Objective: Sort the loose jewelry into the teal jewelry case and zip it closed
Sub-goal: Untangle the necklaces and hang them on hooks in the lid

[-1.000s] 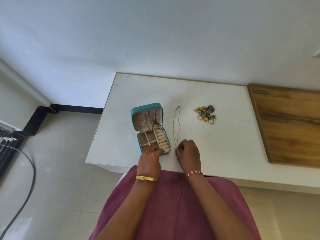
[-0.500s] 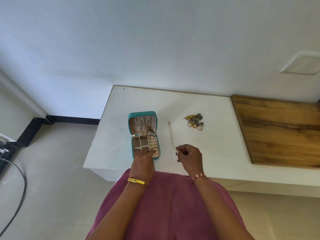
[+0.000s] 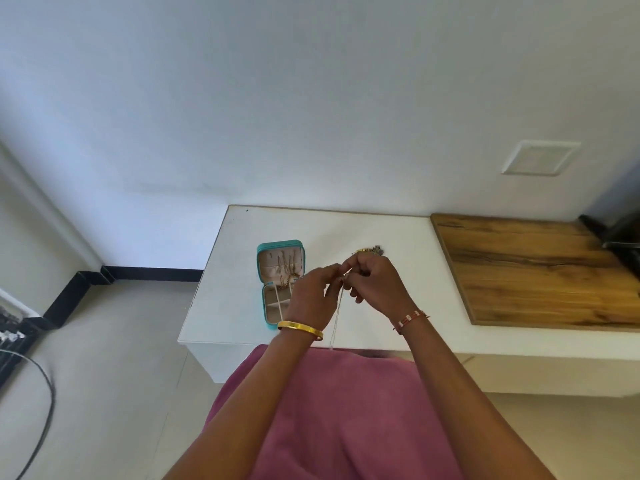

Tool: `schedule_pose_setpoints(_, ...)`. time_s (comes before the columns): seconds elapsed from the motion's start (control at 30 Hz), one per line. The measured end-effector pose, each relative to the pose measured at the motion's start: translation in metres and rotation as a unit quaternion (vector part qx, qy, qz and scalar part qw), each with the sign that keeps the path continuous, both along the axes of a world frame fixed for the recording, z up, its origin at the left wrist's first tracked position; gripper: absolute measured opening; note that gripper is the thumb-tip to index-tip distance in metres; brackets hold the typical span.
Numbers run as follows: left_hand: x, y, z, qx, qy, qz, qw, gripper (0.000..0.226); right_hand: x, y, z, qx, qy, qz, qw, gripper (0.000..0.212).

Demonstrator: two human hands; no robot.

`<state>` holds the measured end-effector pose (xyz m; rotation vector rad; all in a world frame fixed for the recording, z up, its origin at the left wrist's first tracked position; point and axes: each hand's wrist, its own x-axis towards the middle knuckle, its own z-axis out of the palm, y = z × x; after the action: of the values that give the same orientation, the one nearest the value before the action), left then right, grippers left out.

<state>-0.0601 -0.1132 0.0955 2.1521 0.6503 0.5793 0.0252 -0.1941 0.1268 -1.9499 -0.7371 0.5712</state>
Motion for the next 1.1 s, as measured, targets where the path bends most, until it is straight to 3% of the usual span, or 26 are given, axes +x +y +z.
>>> schedule_pose_setpoints(0.2, -0.011, -0.007, 0.027, -0.127, -0.048, -0.018, 0.991, 0.022, -0.011, -0.014, 0.033, 0.027, -0.017, 0.024, 0.999, 0.023)
schedule_pose_setpoints(0.3, -0.019, -0.01, 0.033, -0.146, -0.054, -0.028, 0.987, 0.025, -0.015, -0.021, 0.042, 0.031, -0.031, 0.029, 0.999, 0.021)
schedule_pose_setpoints(0.73, -0.038, -0.016, 0.053, -0.085, -0.043, 0.001, 0.995, 0.016, -0.02, -0.039, 0.063, -0.011, -0.128, 0.064, 0.99, 0.011)
schedule_pose_setpoints(1.1, -0.041, -0.02, 0.055, -0.083, -0.065, 0.004, 0.994, 0.015, -0.028, -0.041, 0.068, 0.017, -0.1, 0.06, 0.993, 0.017)
